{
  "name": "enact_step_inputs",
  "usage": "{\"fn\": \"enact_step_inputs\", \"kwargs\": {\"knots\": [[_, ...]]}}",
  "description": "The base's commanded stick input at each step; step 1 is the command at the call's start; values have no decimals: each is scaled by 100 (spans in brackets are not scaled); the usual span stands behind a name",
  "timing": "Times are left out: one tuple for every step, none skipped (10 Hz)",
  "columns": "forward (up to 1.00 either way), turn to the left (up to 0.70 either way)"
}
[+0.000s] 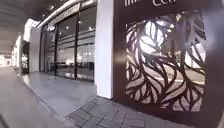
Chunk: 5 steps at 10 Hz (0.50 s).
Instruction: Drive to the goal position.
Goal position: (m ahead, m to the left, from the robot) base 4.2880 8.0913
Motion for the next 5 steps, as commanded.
{"fn": "enact_step_inputs", "kwargs": {"knots": [[0,0],[0,0],[0,0],[0,0],[0,0]]}}
